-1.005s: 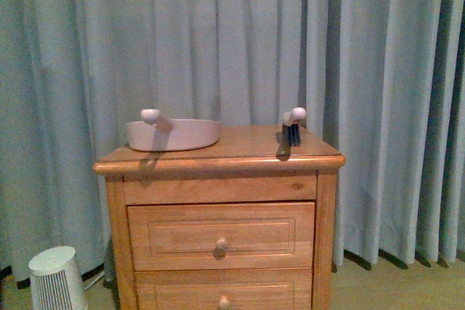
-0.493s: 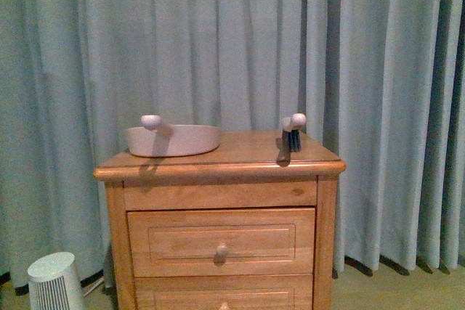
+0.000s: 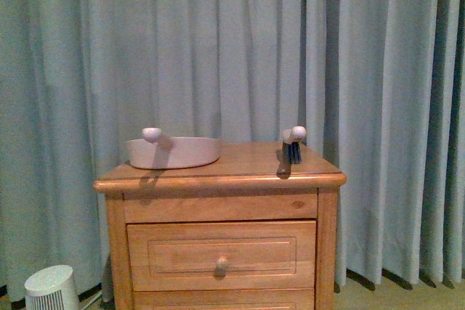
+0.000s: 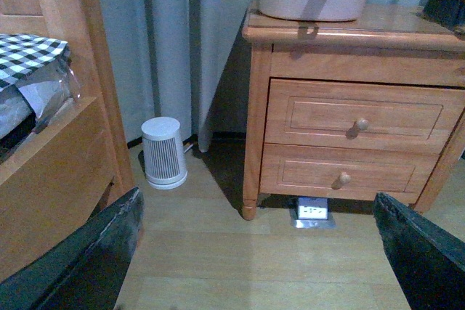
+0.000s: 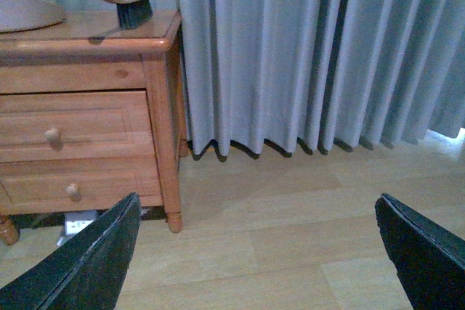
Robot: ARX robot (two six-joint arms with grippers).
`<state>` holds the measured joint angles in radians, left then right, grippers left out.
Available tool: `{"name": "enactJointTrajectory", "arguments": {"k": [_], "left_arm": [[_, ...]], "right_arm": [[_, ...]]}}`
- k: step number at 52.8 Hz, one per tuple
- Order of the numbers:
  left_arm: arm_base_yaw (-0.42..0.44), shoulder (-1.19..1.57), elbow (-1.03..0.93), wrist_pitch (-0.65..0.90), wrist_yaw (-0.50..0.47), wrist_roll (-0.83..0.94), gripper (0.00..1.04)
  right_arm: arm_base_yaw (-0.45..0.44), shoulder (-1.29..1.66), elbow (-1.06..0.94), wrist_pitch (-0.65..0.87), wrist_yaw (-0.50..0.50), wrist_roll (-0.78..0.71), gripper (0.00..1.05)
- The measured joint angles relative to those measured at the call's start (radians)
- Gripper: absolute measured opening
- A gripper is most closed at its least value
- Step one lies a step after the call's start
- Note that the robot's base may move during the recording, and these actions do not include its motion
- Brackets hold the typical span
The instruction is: Clean up trash
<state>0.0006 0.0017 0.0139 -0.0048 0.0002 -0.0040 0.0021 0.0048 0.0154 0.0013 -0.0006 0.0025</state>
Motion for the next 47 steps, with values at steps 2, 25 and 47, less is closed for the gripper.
{"name": "enactJointTrajectory", "arguments": {"k": [2,25,47], "left_arm": [[0.0,0.0,0.0,0.0,0.0,0.0,0.97],[0.0,0.0,0.0,0.0,0.0,0.0,0.97],[0.0,0.0,0.0,0.0,0.0,0.0,0.97]], "right_arm": [[0.0,0.0,0.0,0.0,0.0,0.0,0.97],[0.0,0.0,0.0,0.0,0.0,0.0,0.97],[0.0,0.0,0.0,0.0,0.0,0.0,0.97]]}}
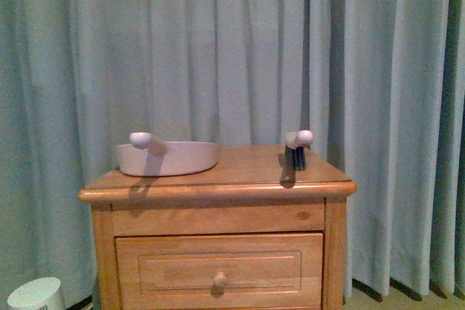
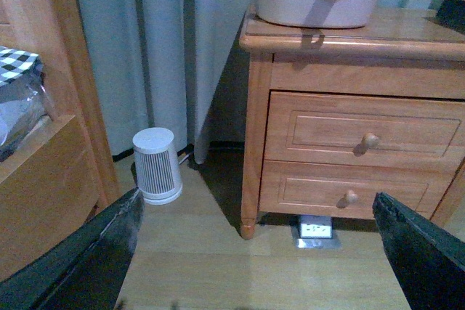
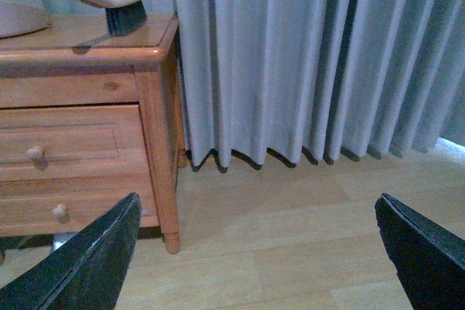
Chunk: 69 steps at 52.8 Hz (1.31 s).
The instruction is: Clean up trash
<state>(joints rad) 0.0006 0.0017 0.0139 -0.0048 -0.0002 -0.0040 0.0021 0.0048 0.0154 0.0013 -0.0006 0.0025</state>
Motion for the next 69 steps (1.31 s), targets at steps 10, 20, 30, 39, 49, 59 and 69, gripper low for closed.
{"name": "enactJointTrajectory", "arguments": {"k": [10,20,30,39,49,59,69], "left_arm": [[0.0,0.0,0.0,0.0,0.001,0.0,0.97],[0.0,-0.001,0.0,0.0,0.0,0.0,0.97],[0.0,0.0,0.0,0.0,0.001,0.0,0.97],[0.0,0.0,0.0,0.0,0.0,0.0,0.97],[0.0,-0.001,0.0,0.0,0.001,0.0,0.97],[0.0,-0.001,0.0,0.0,0.0,0.0,0.97],[0.0,-0.001,0.0,0.0,0.0,0.0,0.97]], "right_arm": [[0.0,0.0,0.0,0.0,0.0,0.0,0.97],[0.0,0.0,0.0,0.0,0.0,0.0,0.97],[0.0,0.0,0.0,0.0,0.0,0.0,0.97],[0.0,0.0,0.0,-0.001,-0.001,0.0,0.97],[0.0,0.0,0.0,-0.002,0.0,0.0,0.97],[0.0,0.0,0.0,-0.002,0.0,0.0,0.97],[0.0,0.0,0.0,-0.002,0.0,0.0,0.97]]}}
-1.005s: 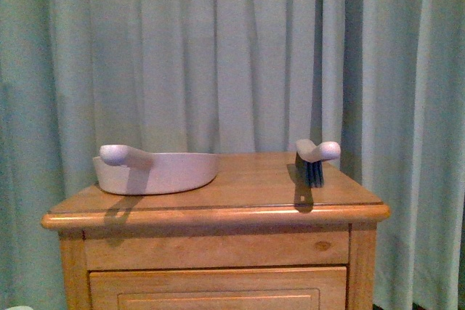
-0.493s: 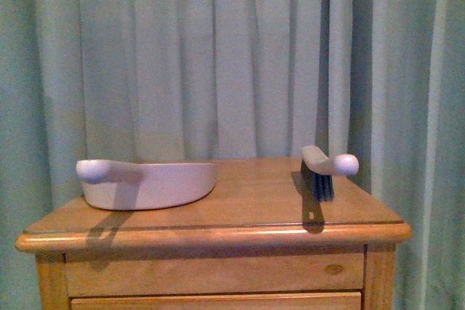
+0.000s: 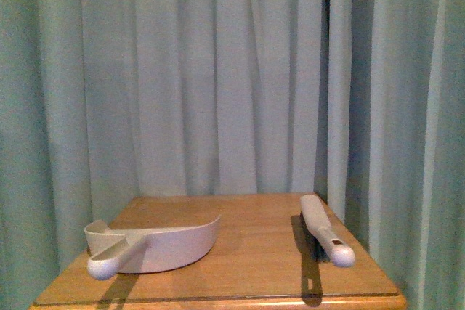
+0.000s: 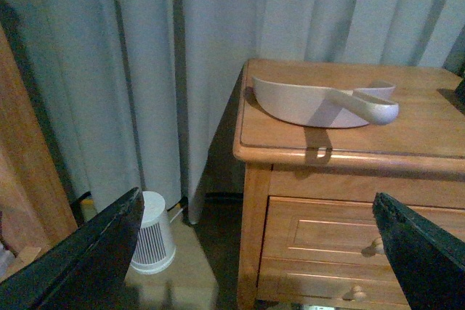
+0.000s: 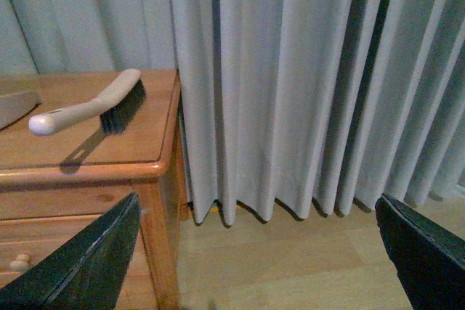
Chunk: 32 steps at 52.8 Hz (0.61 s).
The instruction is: Clean up trash
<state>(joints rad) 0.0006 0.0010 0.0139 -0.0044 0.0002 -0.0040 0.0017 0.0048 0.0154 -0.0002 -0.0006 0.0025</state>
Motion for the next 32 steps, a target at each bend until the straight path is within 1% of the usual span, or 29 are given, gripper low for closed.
{"name": "enactJointTrajectory", "arguments": {"k": [5,7,10,11,14,17,18,25,32], "left_arm": [[0.0,0.003,0.001,-0.003,0.003,-0.006,0.97],[0.0,0.058,0.034,-0.068,0.03,-0.05,0.97],[-0.014,0.291,0.14,-0.037,0.053,-0.071,0.97],[-0.024,0.371,0.195,-0.027,0.052,-0.068,0.97],[-0.049,0.5,0.304,-0.03,0.033,-0.045,0.97],[-0.103,0.663,0.464,-0.062,-0.002,0.015,0.97],[-0.112,0.684,0.487,-0.07,-0.005,0.024,0.97],[-0.241,0.966,0.803,-0.229,-0.06,0.111,0.97],[-0.317,1.161,1.027,-0.355,-0.099,0.111,0.97]], "right_arm": [[0.0,0.0,0.0,0.0,0.0,0.0,0.97],[0.0,0.0,0.0,0.0,0.0,0.0,0.97],[0.0,0.0,0.0,0.0,0.0,0.0,0.97],[0.0,0.0,0.0,0.0,0.0,0.0,0.97],[0.0,0.0,0.0,0.0,0.0,0.0,0.97],[0.0,0.0,0.0,0.0,0.0,0.0,0.97],[0.0,0.0,0.0,0.0,0.0,0.0,0.97],[0.0,0.0,0.0,0.0,0.0,0.0,0.97],[0.0,0.0,0.0,0.0,0.0,0.0,0.97]]}}
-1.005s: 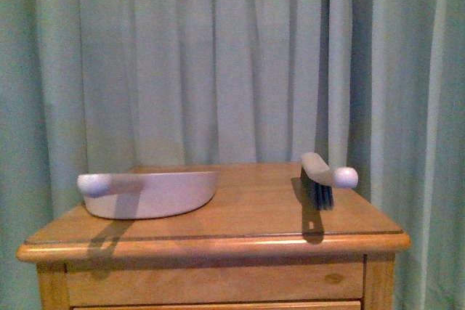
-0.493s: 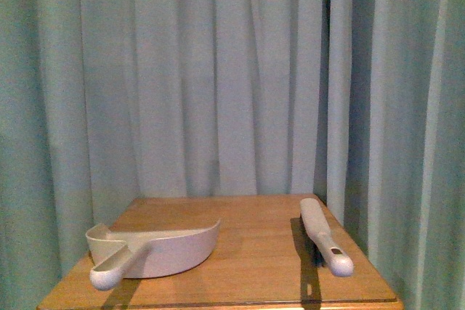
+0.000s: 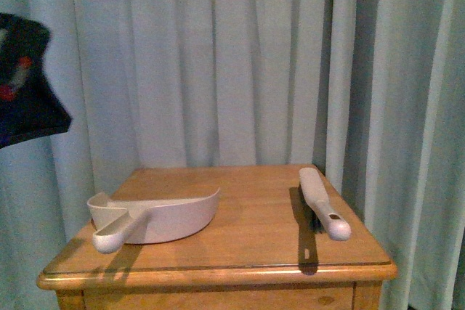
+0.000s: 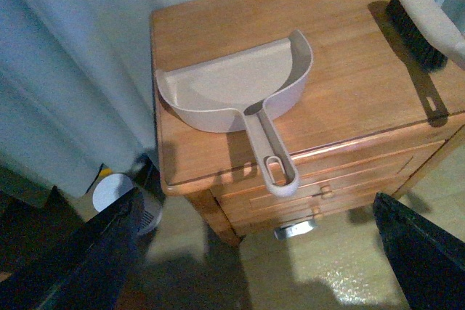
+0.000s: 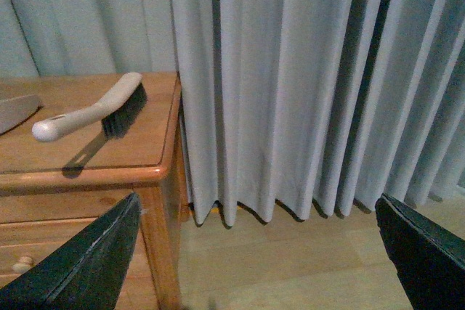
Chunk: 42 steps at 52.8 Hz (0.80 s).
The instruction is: Clean up trash
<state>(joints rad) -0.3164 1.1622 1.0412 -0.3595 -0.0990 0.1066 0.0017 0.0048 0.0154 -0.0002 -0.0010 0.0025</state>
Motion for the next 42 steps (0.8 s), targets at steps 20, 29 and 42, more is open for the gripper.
{"name": "enactJointTrajectory", "arguments": {"k": [20,29,42], "left_arm": [[-0.092,0.485,0.342,-0.101,-0.134,-0.203,0.97],[-0.089,0.55,0.357,-0.098,-0.142,-0.224,0.97],[-0.03,0.63,0.357,-0.072,-0.168,-0.209,0.97]], "right_arm": [[0.0,0.0,0.0,0.0,0.0,0.0,0.97],[0.0,0.0,0.0,0.0,0.0,0.0,0.97],[0.0,0.0,0.0,0.0,0.0,0.0,0.97]]}}
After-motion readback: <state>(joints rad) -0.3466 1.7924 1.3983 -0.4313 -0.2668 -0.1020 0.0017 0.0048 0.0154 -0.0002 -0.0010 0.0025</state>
